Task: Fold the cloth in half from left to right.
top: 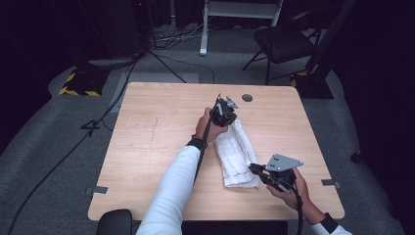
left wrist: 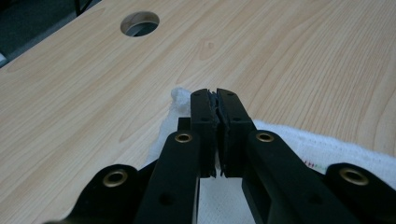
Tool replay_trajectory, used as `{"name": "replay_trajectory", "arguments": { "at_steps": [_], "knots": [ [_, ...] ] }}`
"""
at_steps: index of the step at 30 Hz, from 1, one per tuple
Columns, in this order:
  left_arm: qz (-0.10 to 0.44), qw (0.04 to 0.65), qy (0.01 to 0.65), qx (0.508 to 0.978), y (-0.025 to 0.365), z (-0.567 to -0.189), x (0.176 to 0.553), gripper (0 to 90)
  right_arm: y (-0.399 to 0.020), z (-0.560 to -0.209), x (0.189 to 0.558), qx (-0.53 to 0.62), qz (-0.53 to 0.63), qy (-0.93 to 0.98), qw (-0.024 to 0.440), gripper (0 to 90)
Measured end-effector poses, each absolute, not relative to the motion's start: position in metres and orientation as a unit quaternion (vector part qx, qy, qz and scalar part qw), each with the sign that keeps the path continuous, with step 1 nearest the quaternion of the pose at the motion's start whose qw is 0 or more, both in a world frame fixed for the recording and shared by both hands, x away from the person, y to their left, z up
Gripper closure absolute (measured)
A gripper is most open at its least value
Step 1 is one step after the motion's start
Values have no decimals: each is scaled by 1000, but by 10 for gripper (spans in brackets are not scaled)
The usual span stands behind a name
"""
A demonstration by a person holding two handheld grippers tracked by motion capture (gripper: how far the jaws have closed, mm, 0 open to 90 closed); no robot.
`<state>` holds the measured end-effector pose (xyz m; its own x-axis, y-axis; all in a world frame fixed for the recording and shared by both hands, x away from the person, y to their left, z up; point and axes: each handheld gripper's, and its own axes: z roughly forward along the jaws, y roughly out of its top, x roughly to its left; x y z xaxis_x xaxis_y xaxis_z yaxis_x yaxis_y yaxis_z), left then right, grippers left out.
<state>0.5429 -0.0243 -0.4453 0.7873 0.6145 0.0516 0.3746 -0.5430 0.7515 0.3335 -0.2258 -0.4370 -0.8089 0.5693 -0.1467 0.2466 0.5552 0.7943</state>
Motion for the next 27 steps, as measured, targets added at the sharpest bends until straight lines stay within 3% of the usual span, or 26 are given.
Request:
{"name": "replay_trajectory", "arguments": {
  "at_steps": [11, 13, 16, 18, 20, 21, 27],
  "knots": [
    [161, 376, 277, 870, -51, -454, 542, 821, -243, -448, 331, 260, 389, 863, 190, 845],
    [163, 373, 283, 869, -54, -455, 540, 714, -246, -453, 332, 263, 377, 869, 184, 830],
    [152, 383, 276, 868, -51, -452, 533, 641, -249, -456, 331, 265, 373, 871, 178, 807],
    [151, 382, 275, 869, -49, -451, 530, 553, -251, -457, 331, 268, 370, 871, 182, 735],
    [153, 381, 270, 871, -44, -447, 522, 522, -252, -457, 331, 271, 371, 869, 183, 720],
    [157, 384, 267, 870, -37, -443, 514, 454, -254, -456, 333, 276, 375, 866, 179, 679],
    [138, 396, 246, 874, -8, -437, 476, 322, -261, -451, 337, 288, 378, 860, 187, 577]
  ]
}}
